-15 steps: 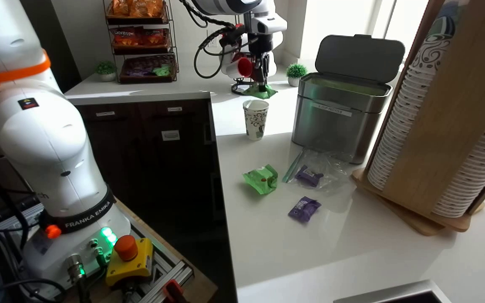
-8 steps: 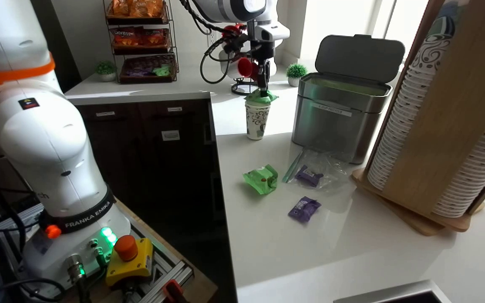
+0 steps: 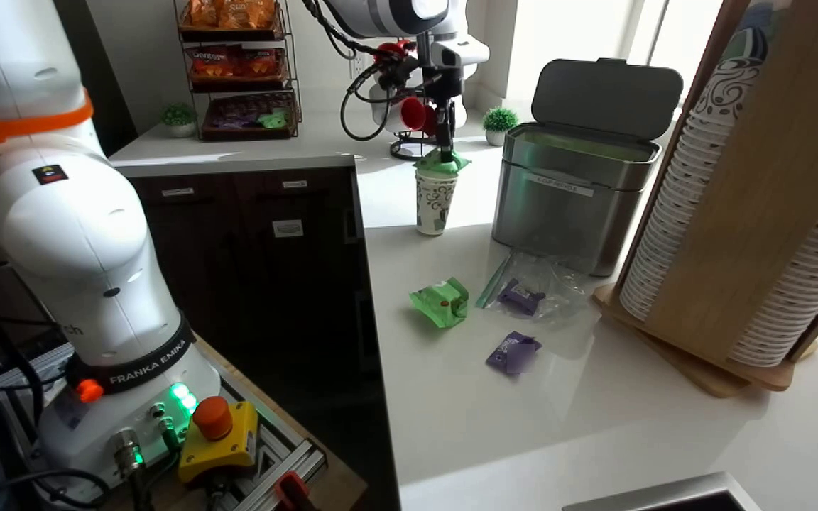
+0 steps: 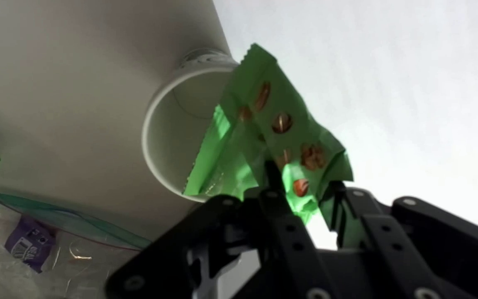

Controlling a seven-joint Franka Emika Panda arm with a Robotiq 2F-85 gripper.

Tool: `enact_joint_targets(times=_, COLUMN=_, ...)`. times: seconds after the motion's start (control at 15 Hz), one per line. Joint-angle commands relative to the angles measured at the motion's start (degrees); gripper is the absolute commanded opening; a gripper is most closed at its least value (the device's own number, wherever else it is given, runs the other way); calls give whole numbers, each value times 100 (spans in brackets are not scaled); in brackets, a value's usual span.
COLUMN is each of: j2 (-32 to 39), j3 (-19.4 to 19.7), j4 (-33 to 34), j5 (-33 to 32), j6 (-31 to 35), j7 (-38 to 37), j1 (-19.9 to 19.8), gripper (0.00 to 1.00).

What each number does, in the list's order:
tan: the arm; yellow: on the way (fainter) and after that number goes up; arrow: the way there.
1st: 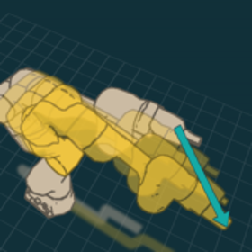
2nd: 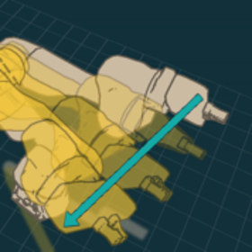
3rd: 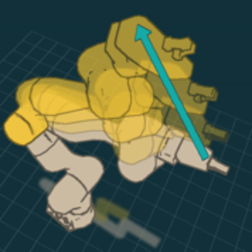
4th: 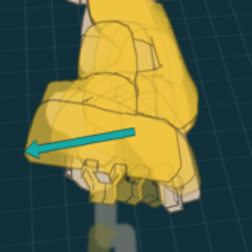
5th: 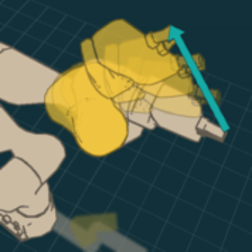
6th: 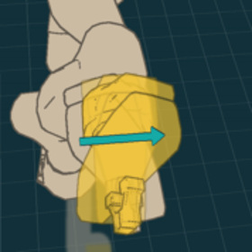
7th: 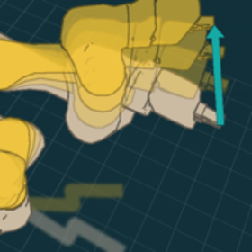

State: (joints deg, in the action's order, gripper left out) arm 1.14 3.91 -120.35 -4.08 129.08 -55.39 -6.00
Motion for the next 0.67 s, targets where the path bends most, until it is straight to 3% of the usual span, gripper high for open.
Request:
enact_joint_targets(times=0.0, j2=-306, j3=64, j4=-216, j5=-178, j6=-91, j7=-93, j1=42, gripper=6)
enact_joint_targets(times=0.6, j2=-679, j3=34, j4=-366, j5=-221, j6=-455, j7=283, j1=2, gripper=6)
